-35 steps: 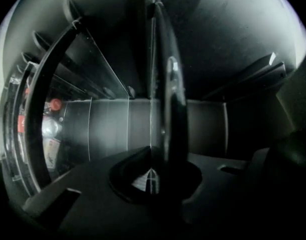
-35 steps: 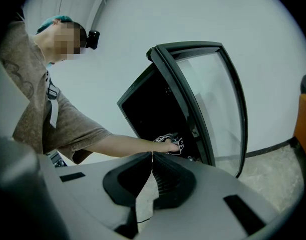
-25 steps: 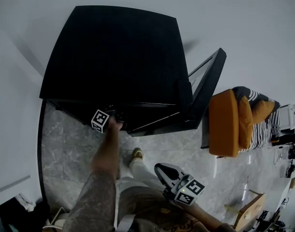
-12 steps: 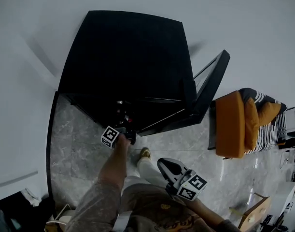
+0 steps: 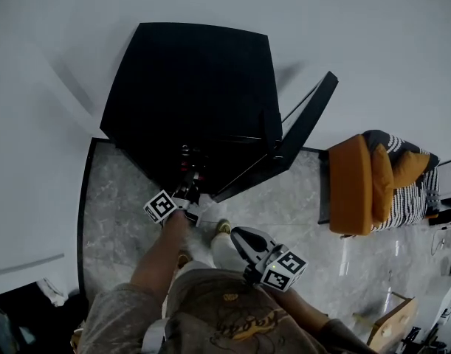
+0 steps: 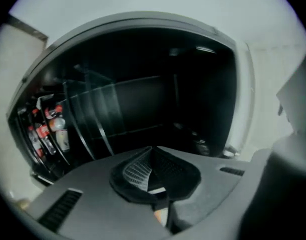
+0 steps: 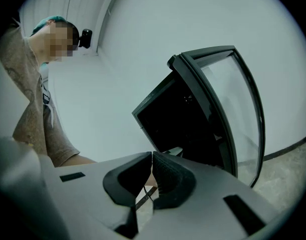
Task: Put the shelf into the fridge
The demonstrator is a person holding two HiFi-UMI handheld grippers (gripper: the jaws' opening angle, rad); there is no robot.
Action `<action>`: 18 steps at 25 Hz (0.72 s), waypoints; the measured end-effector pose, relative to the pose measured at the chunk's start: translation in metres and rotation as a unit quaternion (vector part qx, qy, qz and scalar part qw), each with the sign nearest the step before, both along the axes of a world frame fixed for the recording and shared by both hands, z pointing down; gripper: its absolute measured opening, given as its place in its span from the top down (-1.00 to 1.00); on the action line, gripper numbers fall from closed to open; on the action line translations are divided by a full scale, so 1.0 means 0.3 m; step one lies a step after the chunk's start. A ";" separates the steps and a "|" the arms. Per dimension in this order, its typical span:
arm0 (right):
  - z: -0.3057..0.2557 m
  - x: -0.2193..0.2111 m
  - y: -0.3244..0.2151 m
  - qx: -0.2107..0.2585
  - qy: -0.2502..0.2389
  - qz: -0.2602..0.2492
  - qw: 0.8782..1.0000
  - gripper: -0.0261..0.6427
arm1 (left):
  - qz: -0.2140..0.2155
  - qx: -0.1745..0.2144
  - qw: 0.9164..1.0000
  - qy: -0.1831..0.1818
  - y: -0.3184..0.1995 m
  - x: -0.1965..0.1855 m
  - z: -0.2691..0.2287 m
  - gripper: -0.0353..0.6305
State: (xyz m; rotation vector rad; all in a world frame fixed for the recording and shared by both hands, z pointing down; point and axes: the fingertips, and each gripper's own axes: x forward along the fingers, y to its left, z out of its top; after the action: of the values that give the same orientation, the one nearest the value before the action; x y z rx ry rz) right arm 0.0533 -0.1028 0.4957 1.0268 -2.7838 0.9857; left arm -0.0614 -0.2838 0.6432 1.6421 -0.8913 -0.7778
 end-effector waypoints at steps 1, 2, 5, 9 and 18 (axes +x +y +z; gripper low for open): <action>-0.010 -0.003 0.001 0.003 -0.003 -0.004 1.000 0.85 | 0.011 0.008 1.000 -0.002 0.026 0.008 -0.047 0.88; -0.022 -0.006 0.000 0.006 -0.007 -0.008 1.000 0.85 | 0.021 0.012 1.000 -0.004 0.055 0.015 -0.092 0.88; -0.087 -0.017 -0.020 0.022 -0.019 -0.016 0.999 0.85 | 0.038 -0.019 0.998 -0.045 0.144 0.002 -0.177 0.88; -0.170 -0.038 -0.035 0.053 -0.030 -0.031 0.998 0.85 | 0.060 0.019 0.998 -0.021 0.227 0.024 -0.368 0.88; -0.254 -0.089 -0.052 0.102 -0.021 -0.079 0.991 0.85 | 0.168 0.164 0.965 -0.115 0.399 0.099 -0.727 0.88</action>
State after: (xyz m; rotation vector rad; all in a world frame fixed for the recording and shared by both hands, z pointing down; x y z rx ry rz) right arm 0.0267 -0.1183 0.4195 0.7939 -2.9945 0.7268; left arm -0.0318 -0.1641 0.4252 2.1423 -0.6358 -0.5208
